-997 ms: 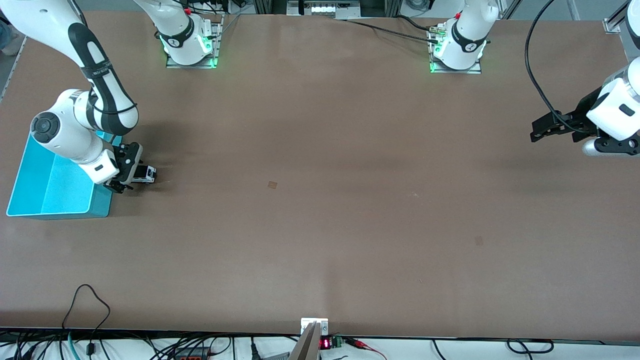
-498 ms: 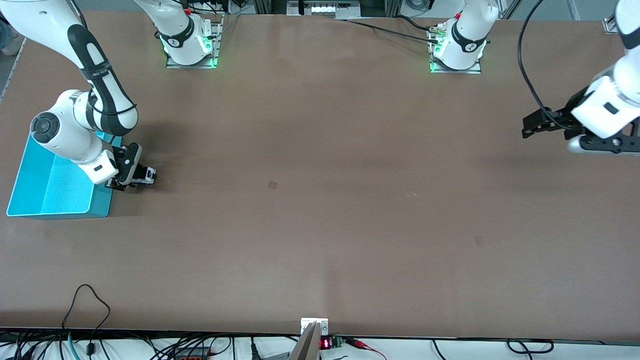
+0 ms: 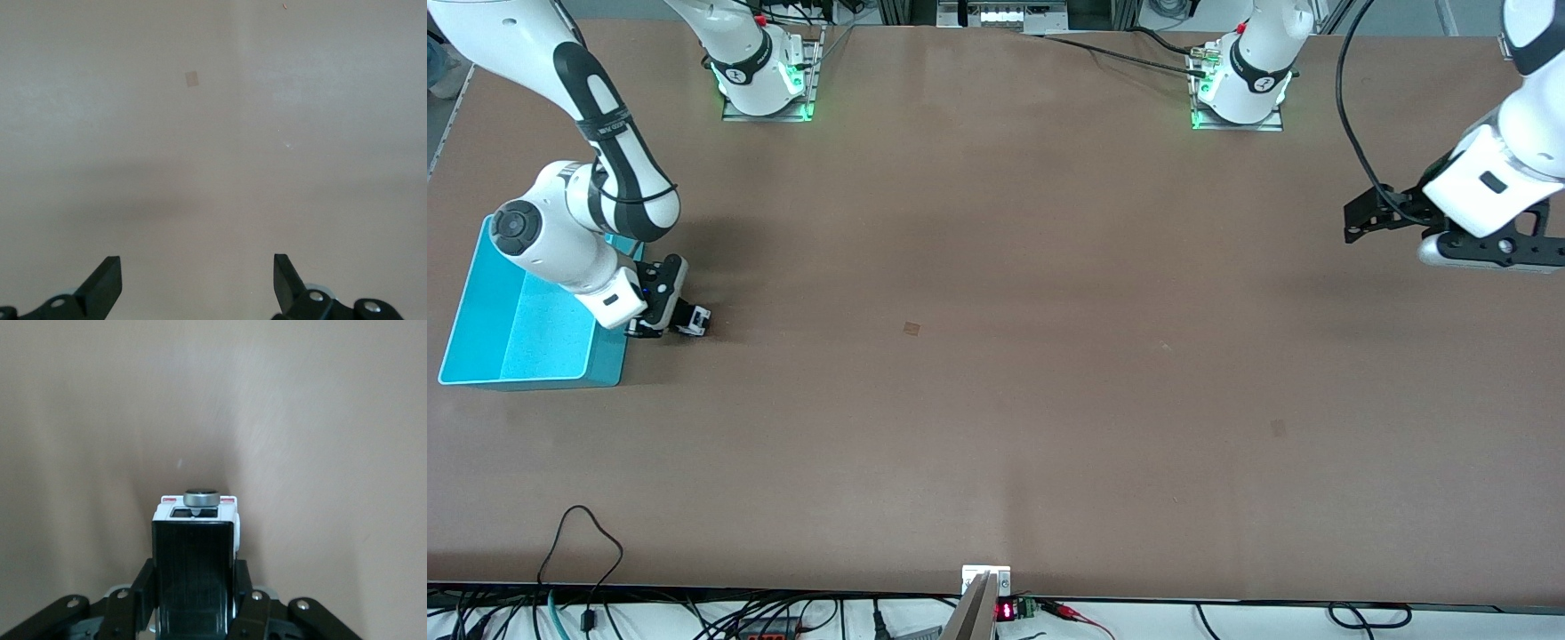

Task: Wind and store white jeep toy
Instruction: 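Lift the jeep with the right gripper over the blue bin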

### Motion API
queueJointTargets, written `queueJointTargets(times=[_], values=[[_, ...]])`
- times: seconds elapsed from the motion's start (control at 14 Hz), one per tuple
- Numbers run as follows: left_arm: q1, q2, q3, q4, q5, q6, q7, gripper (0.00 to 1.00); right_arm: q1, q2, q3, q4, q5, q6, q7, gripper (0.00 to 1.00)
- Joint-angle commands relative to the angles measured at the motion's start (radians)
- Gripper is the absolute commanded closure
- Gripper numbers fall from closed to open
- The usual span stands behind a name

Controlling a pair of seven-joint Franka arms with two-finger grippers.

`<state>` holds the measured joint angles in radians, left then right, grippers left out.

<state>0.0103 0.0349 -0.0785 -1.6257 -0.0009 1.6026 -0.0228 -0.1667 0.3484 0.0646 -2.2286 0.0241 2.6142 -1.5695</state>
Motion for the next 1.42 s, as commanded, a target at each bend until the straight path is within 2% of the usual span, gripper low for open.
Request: queueJointTargets(times=[0.0, 0.21, 0.57, 0.78, 1.0, 1.21, 1.35], values=[[0.007, 0.014, -0.006, 0.032, -0.016, -0.03, 0.012, 0.0, -0.01, -0.055, 0.06, 0.03, 0.039, -0.02, -0.012, 1.0], [0.005, 0.014, -0.012, 0.033, -0.011, -0.029, 0.009, 0.0, -0.008, -0.06, 0.061, 0.127, 0.079, -0.118, 0.04, 1.0], [0.007, 0.014, -0.014, 0.033, -0.011, -0.032, 0.009, 0.0, -0.016, -0.077, 0.051, 0.291, 0.083, -0.305, 0.25, 1.0], [0.005, 0.016, -0.014, 0.033, -0.011, -0.038, 0.009, 0.0, -0.036, -0.106, 0.025, 0.3, 0.082, -0.321, 0.393, 1.0], [0.005, 0.016, -0.014, 0.033, -0.011, -0.041, 0.009, 0.0, -0.071, -0.135, -0.011, 0.297, 0.082, -0.391, 0.592, 1.0], [0.007, 0.016, -0.014, 0.033, -0.01, -0.043, 0.009, 0.0, -0.138, -0.15, -0.017, 0.291, 0.08, -0.416, 0.784, 1.0], [0.005, 0.016, -0.014, 0.033, -0.01, -0.041, 0.007, 0.0, -0.198, -0.147, -0.019, 0.278, 0.08, -0.408, 0.838, 1.0]])
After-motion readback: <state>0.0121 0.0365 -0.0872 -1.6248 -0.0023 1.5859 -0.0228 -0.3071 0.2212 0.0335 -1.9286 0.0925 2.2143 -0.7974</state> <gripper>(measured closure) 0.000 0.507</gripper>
